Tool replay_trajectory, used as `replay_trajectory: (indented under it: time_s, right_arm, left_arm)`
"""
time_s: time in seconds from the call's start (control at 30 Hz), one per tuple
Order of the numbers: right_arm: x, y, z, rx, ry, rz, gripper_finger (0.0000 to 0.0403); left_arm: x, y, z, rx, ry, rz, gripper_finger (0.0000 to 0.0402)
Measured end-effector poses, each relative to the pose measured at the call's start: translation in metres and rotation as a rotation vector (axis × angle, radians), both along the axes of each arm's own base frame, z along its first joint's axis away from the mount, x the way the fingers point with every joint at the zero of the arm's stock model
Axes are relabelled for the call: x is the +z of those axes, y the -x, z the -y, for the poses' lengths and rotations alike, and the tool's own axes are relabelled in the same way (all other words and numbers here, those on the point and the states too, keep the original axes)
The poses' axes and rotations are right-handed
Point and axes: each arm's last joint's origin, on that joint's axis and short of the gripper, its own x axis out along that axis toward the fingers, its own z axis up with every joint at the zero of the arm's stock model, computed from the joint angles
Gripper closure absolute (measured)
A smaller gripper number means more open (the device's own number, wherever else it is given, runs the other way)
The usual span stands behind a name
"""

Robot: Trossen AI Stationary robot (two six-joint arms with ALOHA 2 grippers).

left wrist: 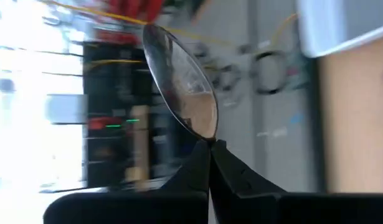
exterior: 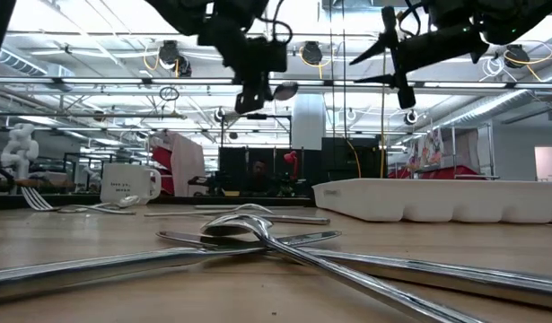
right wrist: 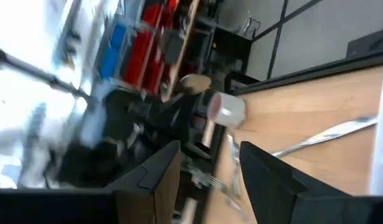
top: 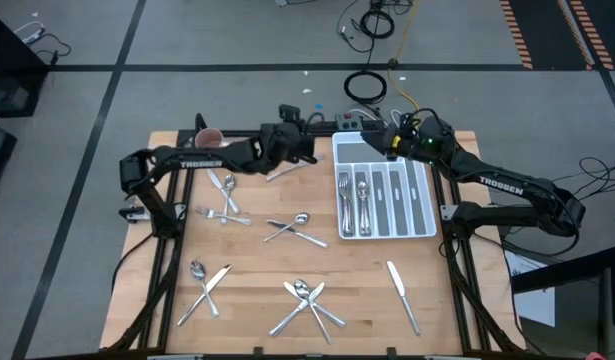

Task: Sort silverware
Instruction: Put the silver spoon into the silverware tray

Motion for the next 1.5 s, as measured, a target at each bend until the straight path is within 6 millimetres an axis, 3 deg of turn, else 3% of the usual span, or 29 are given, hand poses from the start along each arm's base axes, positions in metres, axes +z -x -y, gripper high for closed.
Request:
replay_trajectory:
  time_s: [0.27, 0.7, 1.07, 1.5]
  right_arm:
    - [0.004, 0.001, 0.002, -0.072, -0.143, 0.112, 0.0243]
    - [-0.007, -0.013, 0.004, -0.088, -0.234, 0.114, 0.0243]
    - [-0.019, -0.035, 0.006, -0.044, -0.268, 0.154, 0.0243]
    - [-0.023, -0.041, 0.001, 0.023, -0.309, 0.146, 0.0243]
  left_arm:
    - [-0.002, -0.03, 0.023, -0.076, -0.288, -0.108, 0.0402]
    - [-0.035, -0.053, 0.041, -0.183, -0.36, -0.246, 0.0402]
    - [-0.035, -0.055, 0.041, -0.182, -0.388, -0.257, 0.0402]
    - [-0.03, -0.051, 0.028, -0.119, -0.411, -0.237, 0.0402]
